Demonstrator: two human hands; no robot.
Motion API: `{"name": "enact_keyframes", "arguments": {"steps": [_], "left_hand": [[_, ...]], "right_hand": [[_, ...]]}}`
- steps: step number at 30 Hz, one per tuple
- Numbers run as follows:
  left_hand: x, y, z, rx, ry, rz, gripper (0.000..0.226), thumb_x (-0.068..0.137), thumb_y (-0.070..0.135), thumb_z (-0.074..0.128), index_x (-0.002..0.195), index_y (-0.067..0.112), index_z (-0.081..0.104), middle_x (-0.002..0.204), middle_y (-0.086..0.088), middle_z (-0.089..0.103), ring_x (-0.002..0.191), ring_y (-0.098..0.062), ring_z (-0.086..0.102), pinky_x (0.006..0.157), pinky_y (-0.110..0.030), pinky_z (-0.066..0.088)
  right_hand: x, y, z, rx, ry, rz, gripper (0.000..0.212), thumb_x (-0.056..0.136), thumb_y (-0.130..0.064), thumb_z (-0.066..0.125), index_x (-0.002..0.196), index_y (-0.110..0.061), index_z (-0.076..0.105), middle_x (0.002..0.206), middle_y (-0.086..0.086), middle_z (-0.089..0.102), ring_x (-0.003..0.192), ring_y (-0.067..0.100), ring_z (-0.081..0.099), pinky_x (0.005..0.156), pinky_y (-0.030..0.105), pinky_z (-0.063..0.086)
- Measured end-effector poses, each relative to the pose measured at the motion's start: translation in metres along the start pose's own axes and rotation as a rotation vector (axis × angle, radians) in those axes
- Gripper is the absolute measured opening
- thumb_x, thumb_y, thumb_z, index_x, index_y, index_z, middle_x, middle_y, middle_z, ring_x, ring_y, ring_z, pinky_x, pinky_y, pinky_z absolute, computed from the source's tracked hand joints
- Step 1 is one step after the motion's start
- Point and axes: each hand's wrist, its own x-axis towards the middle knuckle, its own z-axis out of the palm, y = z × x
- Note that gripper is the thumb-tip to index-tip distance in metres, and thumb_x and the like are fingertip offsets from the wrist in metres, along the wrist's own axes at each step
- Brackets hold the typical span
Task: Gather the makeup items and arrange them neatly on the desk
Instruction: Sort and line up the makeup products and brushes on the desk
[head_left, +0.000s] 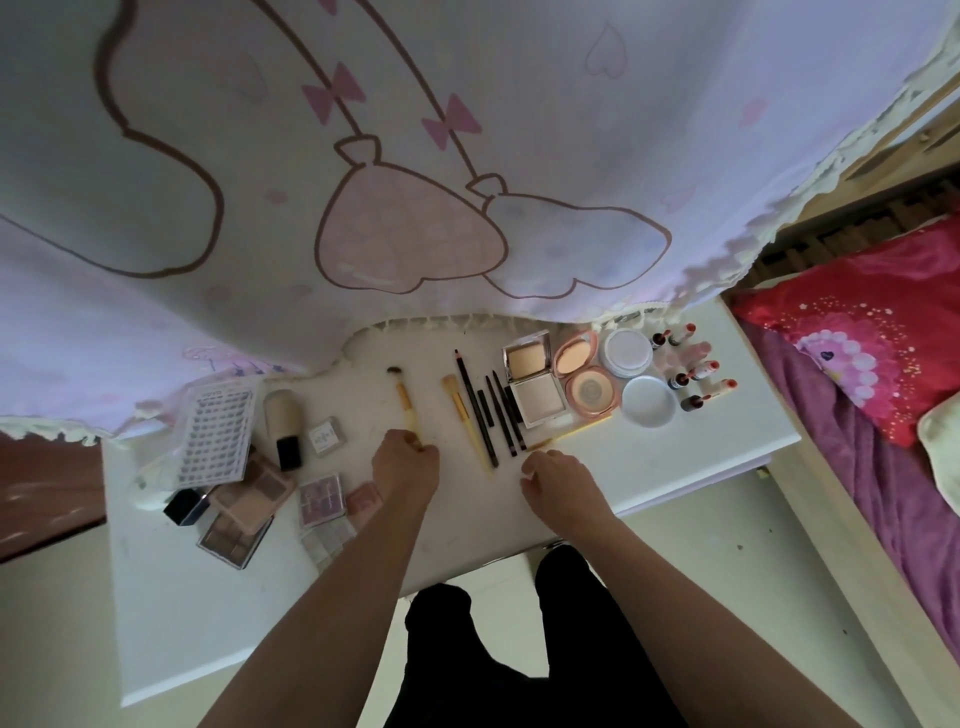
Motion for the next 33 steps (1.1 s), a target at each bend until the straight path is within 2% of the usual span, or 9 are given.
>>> {"name": "enact_keyframes", "arguments": {"steps": [2,5,9,12,15,19,26,30,33], "left_hand": [[-0.007,0.003,0.006,-0.062,-0.027,0.021,0.031,0.083,0.015,0.067,0.113,0.011,0.062,0.098,-0.001,0.066,0.096,-0.021,0.061,0.075,-0.025,0.041],[-0.016,0.007,0.019,-0.134,-0.081,0.04,0.03,0.079,0.015,0.069,0.108,0.012,0.064,0.09,0.005,0.066,0.092,-0.019,0.065,0.076,-0.026,0.048],[-0.022,0.007,0.03,-0.118,-0.136,0.069,0.017,0.082,0.01,0.066,0.097,0.016,0.061,0.096,-0.001,0.068,0.088,-0.017,0.064,0.064,-0.018,0.041],[-0.023,0.007,0.026,-0.091,-0.147,0.08,0.018,0.085,0.012,0.066,0.102,0.016,0.063,0.094,0.002,0.065,0.087,-0.014,0.062,0.056,-0.012,0.036],[-0.024,0.002,0.009,-0.02,-0.131,0.123,0.027,0.087,0.022,0.065,0.113,0.015,0.064,0.094,0.005,0.063,0.086,-0.011,0.057,0.072,-0.019,0.04],[-0.017,-0.021,-0.03,0.044,-0.02,0.181,0.025,0.09,0.023,0.06,0.113,0.017,0.066,0.109,-0.001,0.064,0.094,-0.016,0.062,0.08,-0.025,0.044],[-0.007,-0.088,-0.107,0.051,0.18,0.201,0.019,0.092,0.019,0.061,0.108,0.011,0.067,0.113,-0.005,0.062,0.103,-0.026,0.058,0.085,-0.031,0.043],[0.01,-0.14,-0.132,0.214,0.235,0.352,0.03,0.077,0.015,0.066,0.107,0.017,0.07,0.118,-0.011,0.06,0.103,-0.037,0.059,0.08,-0.042,0.053],[0.019,-0.167,-0.139,0.415,0.194,0.435,0.051,0.073,0.015,0.069,0.124,0.02,0.064,0.141,-0.014,0.051,0.129,-0.037,0.048,0.094,-0.05,0.049]], "right_hand": [[-0.001,-0.004,0.004,0.017,-0.004,0.01,0.023,0.095,-0.023,0.055,0.111,-0.011,0.065,0.106,0.009,0.066,0.098,0.028,0.062,0.086,0.032,0.046],[0.0,-0.003,0.005,0.043,0.002,0.021,0.02,0.093,-0.022,0.057,0.108,-0.011,0.065,0.104,0.009,0.068,0.096,0.027,0.062,0.086,0.032,0.047],[0.003,0.003,0.003,0.058,-0.015,0.021,0.019,0.093,-0.024,0.059,0.107,-0.012,0.067,0.105,0.006,0.068,0.097,0.025,0.063,0.087,0.03,0.048],[0.004,0.002,0.002,0.052,-0.019,0.019,0.018,0.093,-0.022,0.06,0.105,-0.011,0.067,0.104,0.007,0.068,0.098,0.025,0.063,0.087,0.029,0.047],[0.004,-0.007,-0.002,0.04,-0.005,0.049,0.019,0.092,-0.019,0.058,0.106,-0.011,0.068,0.105,0.007,0.068,0.098,0.025,0.063,0.085,0.027,0.045],[0.009,-0.035,-0.011,0.08,0.045,0.052,0.016,0.094,-0.019,0.055,0.103,-0.014,0.067,0.1,0.005,0.068,0.092,0.021,0.064,0.078,0.026,0.047],[0.026,-0.111,-0.001,0.13,-0.031,-0.088,0.027,0.094,-0.026,0.057,0.121,-0.021,0.06,0.112,-0.003,0.062,0.101,0.016,0.06,0.083,0.026,0.047],[0.034,-0.155,0.018,0.14,-0.09,-0.135,0.029,0.093,-0.028,0.059,0.121,-0.023,0.058,0.11,-0.005,0.061,0.1,0.013,0.06,0.082,0.025,0.046],[0.038,-0.181,0.034,0.169,-0.114,-0.107,0.033,0.09,-0.028,0.061,0.123,-0.024,0.058,0.112,-0.004,0.062,0.098,0.013,0.06,0.083,0.025,0.047]]}}
